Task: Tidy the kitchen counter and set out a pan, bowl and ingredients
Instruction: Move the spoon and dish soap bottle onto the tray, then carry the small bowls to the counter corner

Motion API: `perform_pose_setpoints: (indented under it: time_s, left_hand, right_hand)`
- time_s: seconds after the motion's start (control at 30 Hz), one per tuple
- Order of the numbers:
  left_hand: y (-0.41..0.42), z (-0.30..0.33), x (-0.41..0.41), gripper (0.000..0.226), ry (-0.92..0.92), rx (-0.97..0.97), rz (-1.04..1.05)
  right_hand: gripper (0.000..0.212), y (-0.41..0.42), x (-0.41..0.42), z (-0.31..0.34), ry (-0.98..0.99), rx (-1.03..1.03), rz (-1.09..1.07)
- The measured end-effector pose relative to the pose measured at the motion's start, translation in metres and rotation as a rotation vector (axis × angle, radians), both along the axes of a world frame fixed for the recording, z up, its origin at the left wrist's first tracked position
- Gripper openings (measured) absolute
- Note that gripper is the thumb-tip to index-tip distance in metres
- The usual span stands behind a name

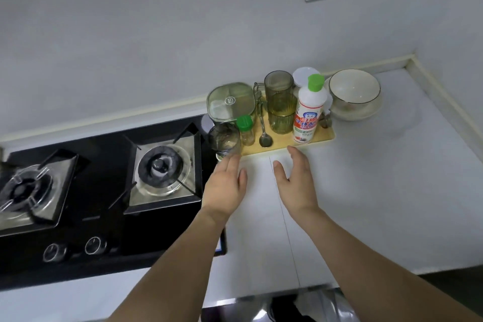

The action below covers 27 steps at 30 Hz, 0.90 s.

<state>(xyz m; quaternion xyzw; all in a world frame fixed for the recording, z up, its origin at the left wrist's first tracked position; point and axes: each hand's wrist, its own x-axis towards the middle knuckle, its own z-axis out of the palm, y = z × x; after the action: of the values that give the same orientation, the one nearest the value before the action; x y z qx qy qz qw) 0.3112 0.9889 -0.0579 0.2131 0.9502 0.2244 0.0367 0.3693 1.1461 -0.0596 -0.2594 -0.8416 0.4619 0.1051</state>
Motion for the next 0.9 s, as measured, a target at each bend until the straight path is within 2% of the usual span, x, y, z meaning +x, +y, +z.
perform_pose_setpoints:
  time_s: [0.23,0.37,0.73,0.9]
  left_hand:
    - [-0.075,0.028,0.012,0.043,0.087,-0.006,0.074]
    - [-0.153,0.048,0.030,0.044,0.145,-0.003,0.140]
    - [-0.406,0.079,0.127,0.042,0.263,0.035,0.461]
    - [-0.520,0.089,0.197,0.043,0.271,0.028,0.685]
  right_hand:
    - [0.048,-0.069,0.002,0.028,0.083,0.032,0.101]
    - [0.046,-0.137,0.008,0.051,0.168,0.030,0.202]
    - [0.046,-0.381,0.056,0.085,0.318,0.005,0.538]
    - [0.048,-0.498,0.094,0.097,0.330,-0.047,0.741]
